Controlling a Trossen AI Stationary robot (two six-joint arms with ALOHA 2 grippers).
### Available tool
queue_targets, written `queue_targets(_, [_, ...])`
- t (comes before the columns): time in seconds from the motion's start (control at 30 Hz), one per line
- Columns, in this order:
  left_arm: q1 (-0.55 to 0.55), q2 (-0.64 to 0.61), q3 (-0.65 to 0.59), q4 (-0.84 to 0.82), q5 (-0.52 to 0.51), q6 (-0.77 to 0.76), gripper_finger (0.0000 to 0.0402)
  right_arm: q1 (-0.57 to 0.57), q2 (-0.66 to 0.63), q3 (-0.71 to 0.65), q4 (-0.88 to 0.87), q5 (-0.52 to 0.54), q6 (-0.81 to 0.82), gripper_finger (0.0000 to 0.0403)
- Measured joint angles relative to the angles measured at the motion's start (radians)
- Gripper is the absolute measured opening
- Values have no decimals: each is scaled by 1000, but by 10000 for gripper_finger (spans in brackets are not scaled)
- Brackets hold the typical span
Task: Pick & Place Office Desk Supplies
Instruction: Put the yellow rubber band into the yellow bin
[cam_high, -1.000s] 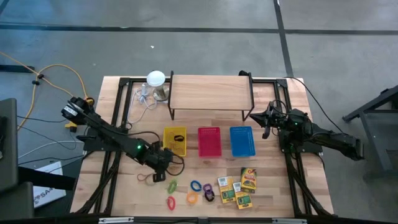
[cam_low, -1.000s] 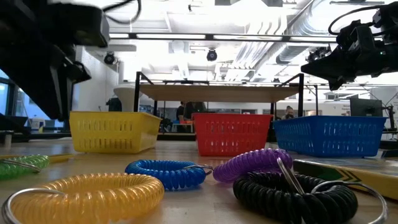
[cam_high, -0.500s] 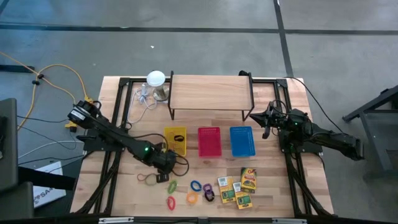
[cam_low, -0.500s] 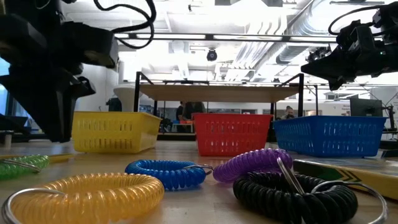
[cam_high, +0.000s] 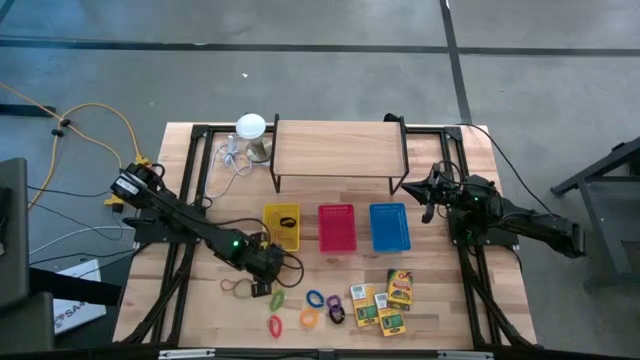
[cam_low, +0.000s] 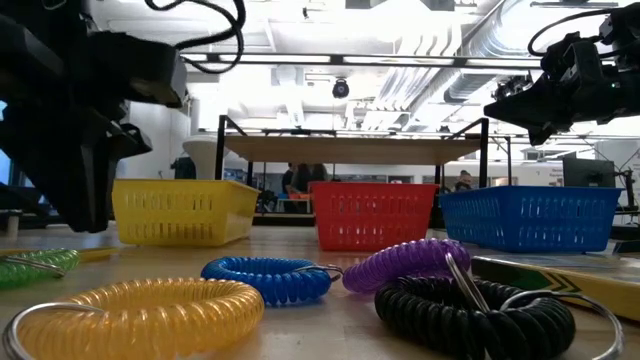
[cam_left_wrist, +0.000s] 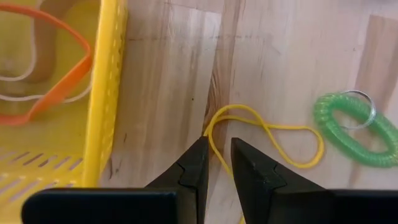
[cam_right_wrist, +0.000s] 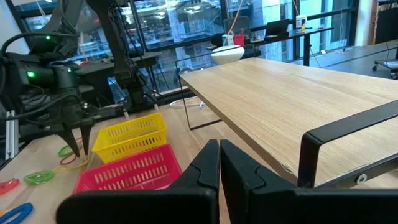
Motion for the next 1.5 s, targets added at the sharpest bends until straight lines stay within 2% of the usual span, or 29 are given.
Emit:
queue_targets(0.8, [3, 60, 2, 15, 0, -29, 64, 0, 3, 0, 0, 0, 0, 2])
queue_targets(1.23, [3, 61, 1, 10, -3, -29, 5, 0, 3, 0, 0, 0, 0, 2])
queue_targets(1.5, [3, 62, 0, 10, -2, -29, 2, 0, 3, 0, 0, 0, 0, 2])
